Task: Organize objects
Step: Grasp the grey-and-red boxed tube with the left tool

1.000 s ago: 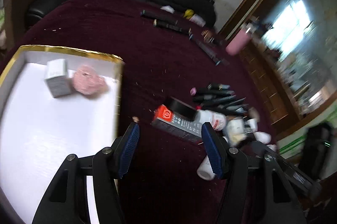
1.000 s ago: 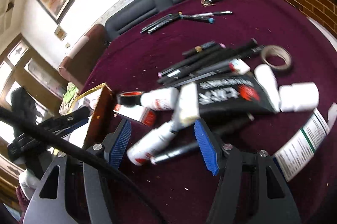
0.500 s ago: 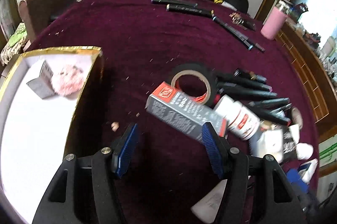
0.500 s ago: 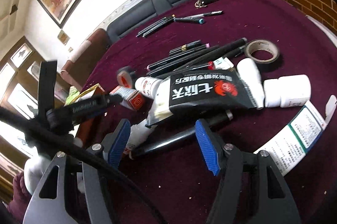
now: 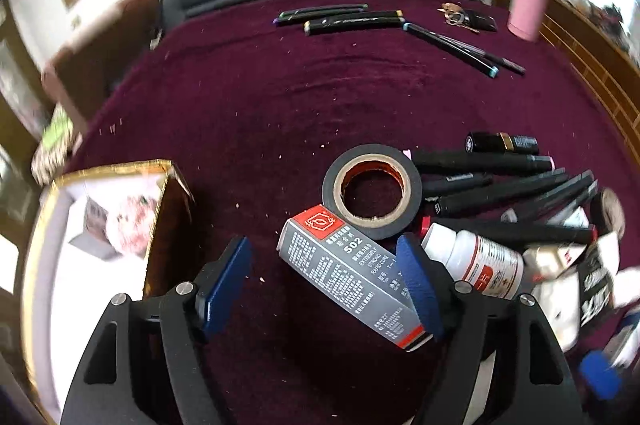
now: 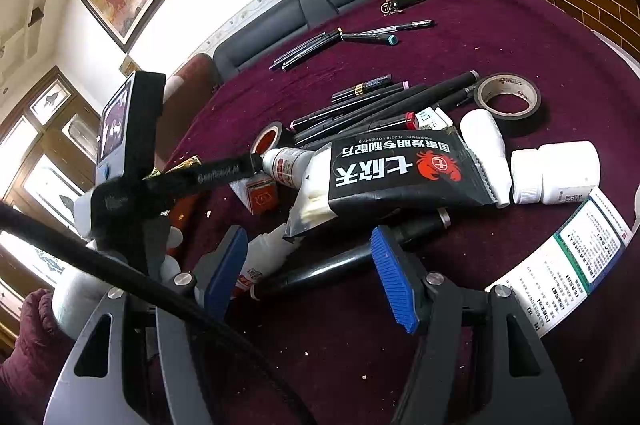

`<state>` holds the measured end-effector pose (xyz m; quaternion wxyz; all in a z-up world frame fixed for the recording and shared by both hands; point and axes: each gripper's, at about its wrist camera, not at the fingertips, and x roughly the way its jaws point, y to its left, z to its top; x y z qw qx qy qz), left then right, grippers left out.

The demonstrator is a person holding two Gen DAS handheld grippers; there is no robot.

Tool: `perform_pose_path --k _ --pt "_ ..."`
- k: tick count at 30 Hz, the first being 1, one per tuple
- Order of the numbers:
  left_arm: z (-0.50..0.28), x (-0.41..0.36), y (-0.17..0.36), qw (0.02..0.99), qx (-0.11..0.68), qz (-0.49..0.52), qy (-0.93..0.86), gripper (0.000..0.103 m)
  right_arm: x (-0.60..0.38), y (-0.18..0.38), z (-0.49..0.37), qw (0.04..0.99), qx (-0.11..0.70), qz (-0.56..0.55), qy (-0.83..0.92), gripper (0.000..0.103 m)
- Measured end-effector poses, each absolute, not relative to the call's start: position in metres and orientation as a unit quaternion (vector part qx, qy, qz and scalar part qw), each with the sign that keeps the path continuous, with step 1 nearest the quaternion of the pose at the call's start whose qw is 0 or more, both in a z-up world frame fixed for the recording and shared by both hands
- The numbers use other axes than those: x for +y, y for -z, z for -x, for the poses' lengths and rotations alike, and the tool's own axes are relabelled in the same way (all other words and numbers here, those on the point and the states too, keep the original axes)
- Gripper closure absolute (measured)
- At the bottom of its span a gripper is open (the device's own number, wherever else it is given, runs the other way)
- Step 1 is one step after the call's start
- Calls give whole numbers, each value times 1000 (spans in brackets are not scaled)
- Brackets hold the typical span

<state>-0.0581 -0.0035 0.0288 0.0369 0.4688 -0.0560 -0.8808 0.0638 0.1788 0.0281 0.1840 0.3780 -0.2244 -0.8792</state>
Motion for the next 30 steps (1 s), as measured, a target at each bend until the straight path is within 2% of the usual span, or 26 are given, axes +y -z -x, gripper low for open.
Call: perform_pose_path --k 2,7,10,12,17,22,27,30 --pt "49 -2 -32 41 -87 -457 884 31 177 -28 -64 183 -222 -379 880 38" --pt "17 6 -35 47 -220 -430 874 31 177 -28 -65 183 -222 -379 880 38" --pt "4 -2 -37 44 -254 -436 862 31 178 -29 -64 183 -224 -378 880 37" --pt "-1 -18 -39 33 -221 -460 859 31 178 -28 -64 184 -225 -377 880 37" --pt "3 -62 -46 35 -6 -491 870 31 177 -29 -63 187 -224 -377 879 35" --pt "16 -78 -32 45 131 -507 851 31 175 -29 -62 189 -222 -377 879 35" --pt "34 -69 -23 71 144 -499 851 31 175 -29 -62 192 -220 -378 879 35" --pt "40 -52 -27 77 99 -495 860 31 174 -28 -63 193 -218 -378 879 33"
